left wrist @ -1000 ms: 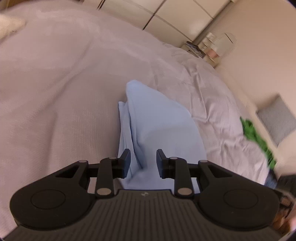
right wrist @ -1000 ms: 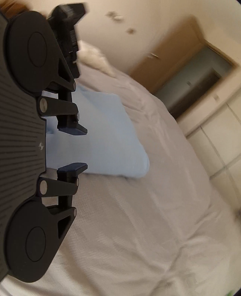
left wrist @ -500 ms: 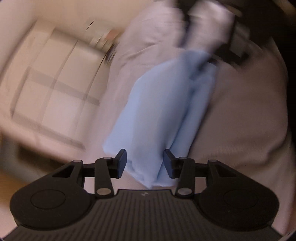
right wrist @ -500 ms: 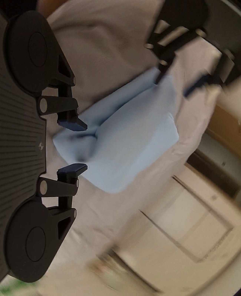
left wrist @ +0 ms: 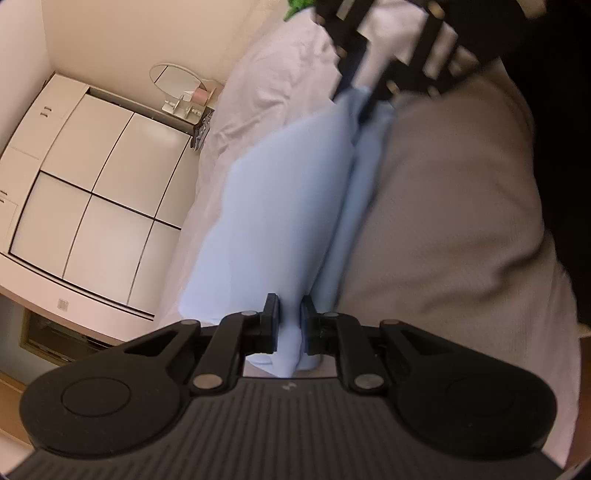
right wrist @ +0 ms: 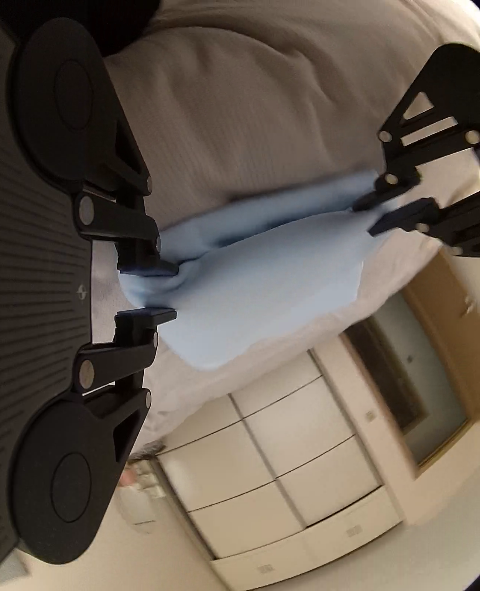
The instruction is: Fold clothes
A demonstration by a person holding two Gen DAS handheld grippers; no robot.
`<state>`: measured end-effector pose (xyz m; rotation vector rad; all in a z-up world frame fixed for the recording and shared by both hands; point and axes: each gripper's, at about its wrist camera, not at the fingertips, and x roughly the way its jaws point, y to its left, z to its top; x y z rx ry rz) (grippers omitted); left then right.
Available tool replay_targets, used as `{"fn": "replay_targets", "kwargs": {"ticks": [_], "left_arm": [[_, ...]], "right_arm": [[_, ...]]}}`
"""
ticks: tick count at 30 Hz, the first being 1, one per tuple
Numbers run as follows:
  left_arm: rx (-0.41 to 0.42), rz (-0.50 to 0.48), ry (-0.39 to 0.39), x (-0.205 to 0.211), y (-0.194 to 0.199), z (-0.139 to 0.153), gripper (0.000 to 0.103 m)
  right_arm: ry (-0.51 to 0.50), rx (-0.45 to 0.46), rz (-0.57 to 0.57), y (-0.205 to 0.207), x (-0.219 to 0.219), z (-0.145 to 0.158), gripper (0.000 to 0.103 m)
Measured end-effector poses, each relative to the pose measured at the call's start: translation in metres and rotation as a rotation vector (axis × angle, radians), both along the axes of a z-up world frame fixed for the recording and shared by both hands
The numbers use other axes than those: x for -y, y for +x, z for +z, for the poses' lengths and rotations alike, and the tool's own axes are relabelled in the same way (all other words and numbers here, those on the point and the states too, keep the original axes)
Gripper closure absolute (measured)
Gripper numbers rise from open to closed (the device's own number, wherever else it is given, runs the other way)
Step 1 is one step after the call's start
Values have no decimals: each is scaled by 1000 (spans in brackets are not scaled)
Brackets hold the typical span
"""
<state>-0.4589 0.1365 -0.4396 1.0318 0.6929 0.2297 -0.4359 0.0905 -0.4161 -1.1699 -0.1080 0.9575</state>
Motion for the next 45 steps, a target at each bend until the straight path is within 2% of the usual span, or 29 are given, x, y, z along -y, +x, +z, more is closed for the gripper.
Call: {"fn": "replay_targets", "kwargs": {"ticks": [4,5,7,8,10,12,14,17,19,21,24,26,29,32,34,35,37,39,43,45], "left_arm": [[9,28,-30,-2,-1,-1,92],[5,28,-29,-3,0,-2,92],[2,40,-75,-7,-3,5,89],[3,56,-126,-11,-5,14,89],[17,112,-297,-28,-6,43,89],[59,164,-463,-46,-10,73,86],[133,204,-609,-63,-12,101,83],[261,250,-795,-79,-5,127,82],[312,280,-872,-84,10,131,82],[319,343,-921,-88,26,125,82],[288,441,-992,-94,40,105,82],[257,549,-1008,-102,51,84,83],[302,610,-1065,-107,42,71,82],[291,616,-1064,-110,41,83,83],[291,603,-1066,-118,45,97,84],[300,598,-1051,-123,49,103,84],[313,592,-1021,-135,59,112,84],[290,615,-1009,-149,76,108,83],[222,727,-1018,-161,97,91,83],[218,771,-1005,-156,99,91,84]], "right_arm": [[-32,42,43,0,3,-11,85],[-38,21,53,2,2,-10,85],[-49,-25,71,7,2,-7,76],[-29,-132,59,16,3,5,69],[10,-347,35,34,6,31,60],[80,-580,-3,57,13,59,60],[223,-785,-58,83,25,84,59],[398,-1008,-138,115,32,102,59],[471,-1109,-197,130,26,101,59],[510,-1178,-250,139,14,95,59],[522,-1219,-327,144,2,85,59],[485,-1203,-360,136,2,70,59],[413,-1172,-357,132,-3,54,59],[353,-1167,-323,138,-5,56,59],[334,-1203,-320,149,-1,65,59],[348,-1218,-316,154,0,71,59],[388,-1183,-309,165,-1,82,59],[397,-1193,-325,179,-16,81,59],[411,-1214,-359,207,-45,77,58],[354,-1245,-395,206,-53,60,46]]}}
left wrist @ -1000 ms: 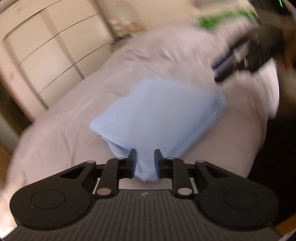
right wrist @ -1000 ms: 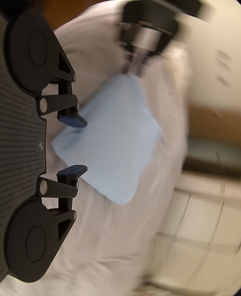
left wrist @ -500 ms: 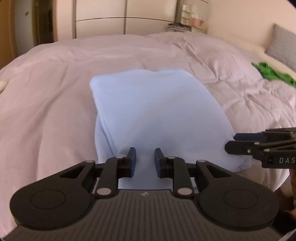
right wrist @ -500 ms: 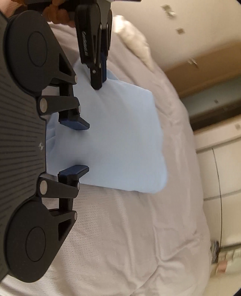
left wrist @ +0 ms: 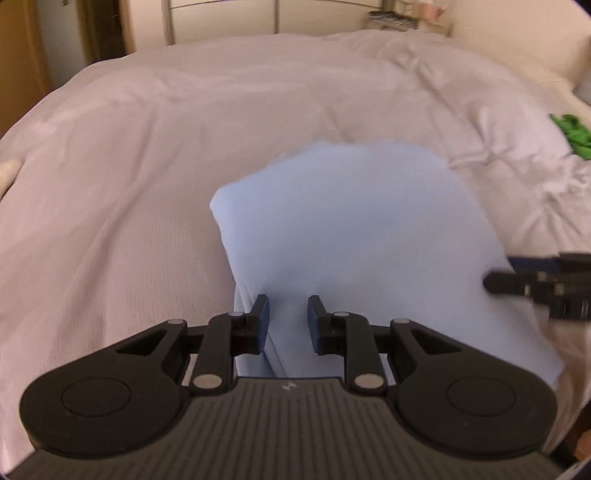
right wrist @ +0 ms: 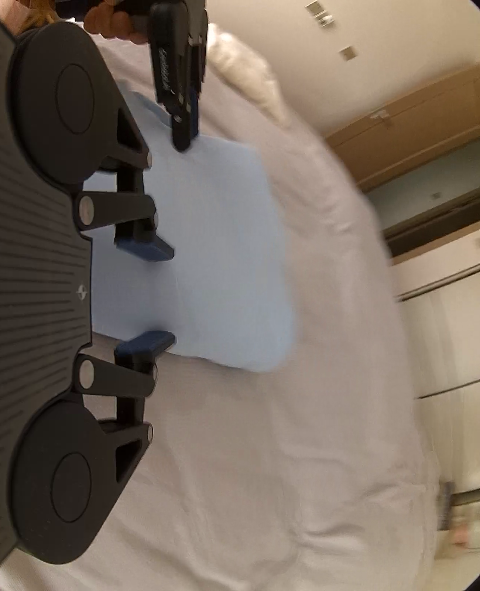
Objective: Fold clothes
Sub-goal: 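Lower the bundle onto the bed and open both grippers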
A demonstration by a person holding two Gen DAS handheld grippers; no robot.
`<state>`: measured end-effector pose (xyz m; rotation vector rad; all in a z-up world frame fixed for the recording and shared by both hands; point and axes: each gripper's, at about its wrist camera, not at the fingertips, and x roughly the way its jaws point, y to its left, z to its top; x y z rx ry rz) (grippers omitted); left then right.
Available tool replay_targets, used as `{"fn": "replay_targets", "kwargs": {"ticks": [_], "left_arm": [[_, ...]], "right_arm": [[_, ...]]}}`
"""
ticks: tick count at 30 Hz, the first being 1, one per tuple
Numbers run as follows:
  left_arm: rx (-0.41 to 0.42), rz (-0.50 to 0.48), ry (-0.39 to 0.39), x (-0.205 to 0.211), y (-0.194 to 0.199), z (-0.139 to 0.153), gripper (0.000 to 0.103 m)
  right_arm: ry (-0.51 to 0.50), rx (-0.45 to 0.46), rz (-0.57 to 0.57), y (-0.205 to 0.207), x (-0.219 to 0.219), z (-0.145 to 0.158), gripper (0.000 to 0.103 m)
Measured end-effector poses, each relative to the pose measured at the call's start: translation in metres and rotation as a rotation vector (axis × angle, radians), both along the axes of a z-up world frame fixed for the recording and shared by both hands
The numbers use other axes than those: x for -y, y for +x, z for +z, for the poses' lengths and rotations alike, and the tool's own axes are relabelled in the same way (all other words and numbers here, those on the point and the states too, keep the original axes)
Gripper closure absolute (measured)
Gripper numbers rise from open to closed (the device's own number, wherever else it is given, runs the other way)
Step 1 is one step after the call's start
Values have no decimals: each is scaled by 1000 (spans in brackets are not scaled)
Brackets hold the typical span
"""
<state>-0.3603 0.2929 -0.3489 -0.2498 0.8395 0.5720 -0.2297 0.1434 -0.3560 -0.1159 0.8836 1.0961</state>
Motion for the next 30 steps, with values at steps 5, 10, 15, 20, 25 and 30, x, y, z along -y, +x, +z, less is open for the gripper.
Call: {"fn": "replay_targets", "kwargs": {"ticks": [5,10,15,20,25,30], "left_arm": [[-53,71,15,14,0,7,79],[-43,79,60,38,-14,30,71],[-33,86,82,60,-36,47,69],[-30,92,107,83,-50,56,67],[-19,97,120,108,-66,65,64],[0,102,124,127,-85,75,64]], "right_arm": [[-33,-54,-39,-4,0,-12,40],[19,-34,-65,-17,18,15,39],[47,-43,-90,-33,38,34,36],[46,-30,-96,-51,57,49,32],[30,-1,-90,-69,74,62,31],[17,26,-92,-87,85,72,29]]}}
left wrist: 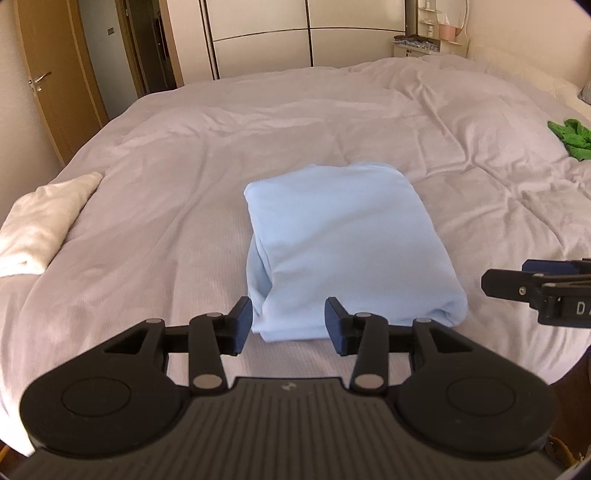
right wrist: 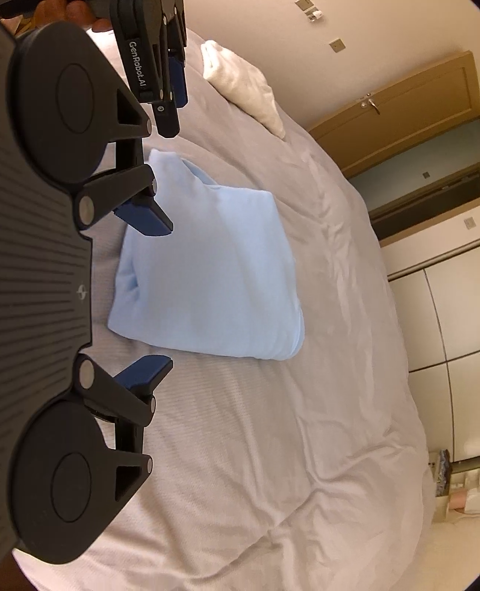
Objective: Fold clothes
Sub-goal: 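Lower the bundle onto the bed and open both grippers, then lift both grippers away from the folded sweatshirt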
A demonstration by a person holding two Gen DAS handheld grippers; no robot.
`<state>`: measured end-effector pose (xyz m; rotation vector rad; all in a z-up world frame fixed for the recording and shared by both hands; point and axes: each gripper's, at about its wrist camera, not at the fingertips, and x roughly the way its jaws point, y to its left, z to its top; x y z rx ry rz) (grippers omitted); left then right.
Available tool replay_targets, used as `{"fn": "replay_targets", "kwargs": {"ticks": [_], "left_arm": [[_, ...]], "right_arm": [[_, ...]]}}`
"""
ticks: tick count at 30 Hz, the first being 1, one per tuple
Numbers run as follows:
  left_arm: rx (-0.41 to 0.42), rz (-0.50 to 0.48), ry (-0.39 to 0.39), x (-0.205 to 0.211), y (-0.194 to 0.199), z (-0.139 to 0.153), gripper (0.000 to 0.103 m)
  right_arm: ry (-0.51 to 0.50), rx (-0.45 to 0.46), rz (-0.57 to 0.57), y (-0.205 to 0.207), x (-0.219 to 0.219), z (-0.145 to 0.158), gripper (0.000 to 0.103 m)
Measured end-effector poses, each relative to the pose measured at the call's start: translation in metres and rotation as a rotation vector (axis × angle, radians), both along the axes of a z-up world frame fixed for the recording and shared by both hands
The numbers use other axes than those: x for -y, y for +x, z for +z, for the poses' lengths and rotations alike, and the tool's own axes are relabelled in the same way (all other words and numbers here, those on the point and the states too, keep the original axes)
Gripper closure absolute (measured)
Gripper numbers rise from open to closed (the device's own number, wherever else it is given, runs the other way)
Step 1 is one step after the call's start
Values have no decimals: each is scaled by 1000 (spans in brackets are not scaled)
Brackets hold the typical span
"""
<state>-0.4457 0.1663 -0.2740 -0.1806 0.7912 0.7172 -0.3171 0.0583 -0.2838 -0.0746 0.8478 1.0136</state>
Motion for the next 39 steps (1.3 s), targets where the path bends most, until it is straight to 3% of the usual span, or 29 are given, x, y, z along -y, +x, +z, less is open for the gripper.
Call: {"fn": "replay_targets", "kwargs": {"ticks": [11,19,39], "left_arm": [[26,17,34,27,-37,18,61],[27,19,25,36,-54,15,60],[69,22,-29,14,-71,7,55]], "right_arm": [[21,83,9,-42,18,27,23],[9,96,23,-64,27,28,21],[-30,130,39,-79,19,30,18]]}}
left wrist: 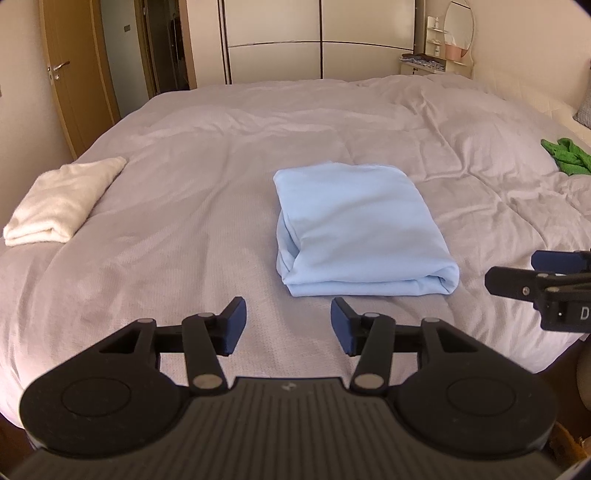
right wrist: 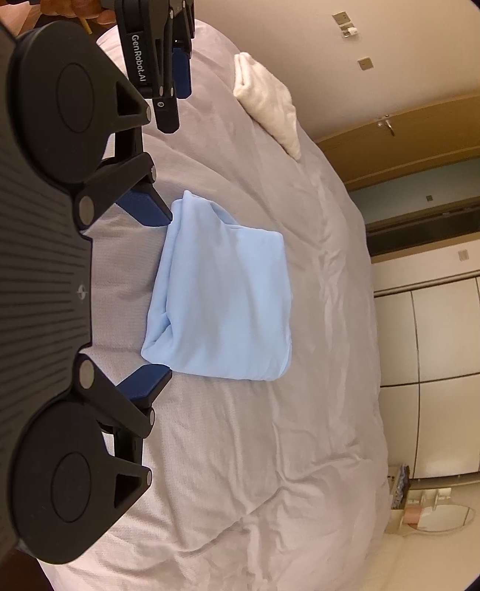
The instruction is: Fold clothes
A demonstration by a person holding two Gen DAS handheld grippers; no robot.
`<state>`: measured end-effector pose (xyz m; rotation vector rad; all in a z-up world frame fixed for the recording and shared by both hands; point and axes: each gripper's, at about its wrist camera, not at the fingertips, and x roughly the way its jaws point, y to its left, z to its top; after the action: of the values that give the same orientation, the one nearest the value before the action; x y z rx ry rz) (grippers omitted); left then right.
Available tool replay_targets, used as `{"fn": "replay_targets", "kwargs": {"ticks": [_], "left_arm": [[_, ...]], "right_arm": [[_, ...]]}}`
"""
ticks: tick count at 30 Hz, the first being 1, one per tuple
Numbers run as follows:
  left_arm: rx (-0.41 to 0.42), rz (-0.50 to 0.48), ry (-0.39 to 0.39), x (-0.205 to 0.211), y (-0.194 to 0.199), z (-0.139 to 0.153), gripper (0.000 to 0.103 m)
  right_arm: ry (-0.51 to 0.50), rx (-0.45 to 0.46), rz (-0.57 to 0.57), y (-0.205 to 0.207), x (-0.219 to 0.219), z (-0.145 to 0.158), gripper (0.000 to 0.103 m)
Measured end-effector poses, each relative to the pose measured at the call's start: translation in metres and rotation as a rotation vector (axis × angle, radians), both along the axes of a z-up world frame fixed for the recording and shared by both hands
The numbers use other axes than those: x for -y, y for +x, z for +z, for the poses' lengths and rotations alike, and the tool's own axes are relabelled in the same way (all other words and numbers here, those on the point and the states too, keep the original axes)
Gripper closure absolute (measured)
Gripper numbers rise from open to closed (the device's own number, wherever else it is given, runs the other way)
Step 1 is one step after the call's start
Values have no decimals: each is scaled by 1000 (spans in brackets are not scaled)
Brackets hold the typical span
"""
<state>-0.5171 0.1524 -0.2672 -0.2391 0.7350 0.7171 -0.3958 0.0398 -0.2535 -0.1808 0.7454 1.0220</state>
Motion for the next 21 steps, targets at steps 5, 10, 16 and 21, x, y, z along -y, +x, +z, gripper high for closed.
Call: {"fn": "replay_targets", "kwargs": {"ticks": [5,10,16,21], "left_arm": [[45,23,-111,-33,-2,-16,41],[154,73,-337,-92,-5,-47,40],[323,88,-640,-159,8,-90,39],[419,106,-821,-197,25,-127,39]], "right_arm": [[-5,-23,10,9,-5,-7,15],[44,-157,-23,45,-2,-34,14],[182,-415,-115,103,4,-72,14],[292,-616,-168,144,-1,-107,14]]}}
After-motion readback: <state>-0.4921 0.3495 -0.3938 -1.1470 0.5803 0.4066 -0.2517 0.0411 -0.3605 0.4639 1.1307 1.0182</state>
